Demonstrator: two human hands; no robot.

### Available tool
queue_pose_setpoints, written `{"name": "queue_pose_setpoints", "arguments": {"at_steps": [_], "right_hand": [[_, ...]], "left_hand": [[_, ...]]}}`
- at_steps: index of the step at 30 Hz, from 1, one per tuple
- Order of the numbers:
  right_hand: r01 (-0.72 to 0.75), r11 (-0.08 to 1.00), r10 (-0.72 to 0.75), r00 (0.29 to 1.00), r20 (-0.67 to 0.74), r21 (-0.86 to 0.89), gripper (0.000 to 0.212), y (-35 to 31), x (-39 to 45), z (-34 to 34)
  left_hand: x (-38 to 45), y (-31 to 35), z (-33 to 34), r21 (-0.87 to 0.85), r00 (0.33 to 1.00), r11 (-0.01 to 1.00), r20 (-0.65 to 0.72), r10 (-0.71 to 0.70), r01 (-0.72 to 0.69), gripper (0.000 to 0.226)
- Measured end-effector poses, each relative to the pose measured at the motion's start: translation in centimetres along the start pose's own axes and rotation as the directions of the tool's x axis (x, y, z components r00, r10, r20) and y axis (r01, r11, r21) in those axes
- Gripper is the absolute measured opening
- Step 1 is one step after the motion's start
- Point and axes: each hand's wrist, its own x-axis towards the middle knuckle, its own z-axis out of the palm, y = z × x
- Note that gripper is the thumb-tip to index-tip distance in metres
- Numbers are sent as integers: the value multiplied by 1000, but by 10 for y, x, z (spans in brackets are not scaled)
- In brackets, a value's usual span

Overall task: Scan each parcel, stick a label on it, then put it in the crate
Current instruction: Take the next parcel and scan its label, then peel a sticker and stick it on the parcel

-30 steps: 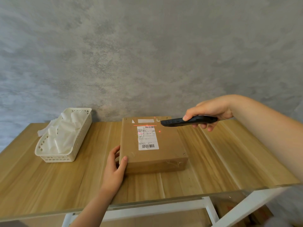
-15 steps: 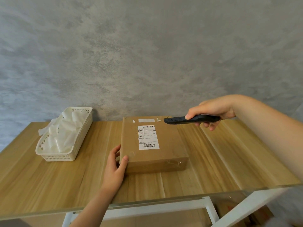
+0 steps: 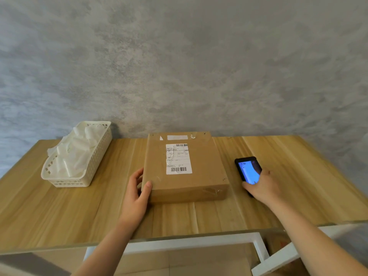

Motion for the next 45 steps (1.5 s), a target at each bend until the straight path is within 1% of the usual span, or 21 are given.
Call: {"name": "queue_pose_setpoints", "arguments": {"at_steps": [2,5,8,11,12,14,16,17,19,21,23,25,28,31,33,36,38,40,41,43,45], "right_hand": [[11,1000,-12,999,-47,-21,91,6,0,8],[25,999,-27,997,-76,-23,90,9,-2,11],[47,997,-52,995,-80,-58,90,13,-3,11],[81,990,-87,995,-52,-114,92,16,-1,7],[89,991,-94,994,-48,-102,92,16,-1,4],[104,994,-105,991,-79,-21,89,12,-2,-4],[159,983,-146,981,-131,95,76,-3,-8,-15],[203,970,-182,972,-151,136,69,-15,-12,-20],[314,938,-287,941,-178,145,57,-48,-22,-31],[439,889,-410,890,-198,133,47,-88,-34,-38],[533,832,-503,842,-197,153,38,-129,-49,-40],[609,776,-584,792,-179,164,32,-169,-66,-35],[682,700,-669,730,-138,215,28,-229,-92,-17],[724,636,-727,678,-109,268,27,-286,-114,11],[728,622,-741,666,-84,288,29,-319,-125,31],[715,621,-746,665,-40,322,30,-362,-138,63],[707,619,-751,661,-8,341,29,-386,-145,84],[696,621,-756,654,39,360,31,-403,-153,104],[696,616,-764,643,62,368,33,-409,-157,113],[719,595,-789,608,90,360,35,-416,-163,128],[740,596,-796,596,107,313,38,-420,-167,139]], "left_hand": [[0,0,1,8,1000,1000,-11,4,-4,56],[0,0,2,34,999,999,-27,18,-17,50],[-1,2,5,59,999,998,-44,26,-24,49],[-2,3,7,68,998,997,-63,30,-25,39],[-2,3,7,56,997,998,-74,28,-23,39],[-2,1,6,33,993,999,-114,34,-31,48],[-3,-1,3,3,988,1000,-153,26,-26,50],[-4,0,1,-6,986,1000,-168,16,-17,49],[-5,5,-6,31,981,999,-188,42,-37,45],[-3,14,-19,102,976,991,-192,99,-81,36],[3,23,-38,171,974,981,-189,128,-96,29],[12,33,-63,246,968,962,-189,166,-117,29],[25,42,-110,332,957,935,-211,199,-121,27],[41,47,-166,413,938,904,-256,233,-112,24],[54,47,-206,431,927,897,-291,235,-92,22],[83,39,-263,435,921,900,-338,195,-31,19],[107,26,-295,481,931,875,-342,127,57,17],[133,6,-318,543,951,826,-308,26,153,16],[146,-5,-325,576,961,798,-275,-15,177,19],[171,-24,-333,653,979,737,-194,-63,176,31],[194,-37,-334,761,994,640,-90,-62,108,41]]}}
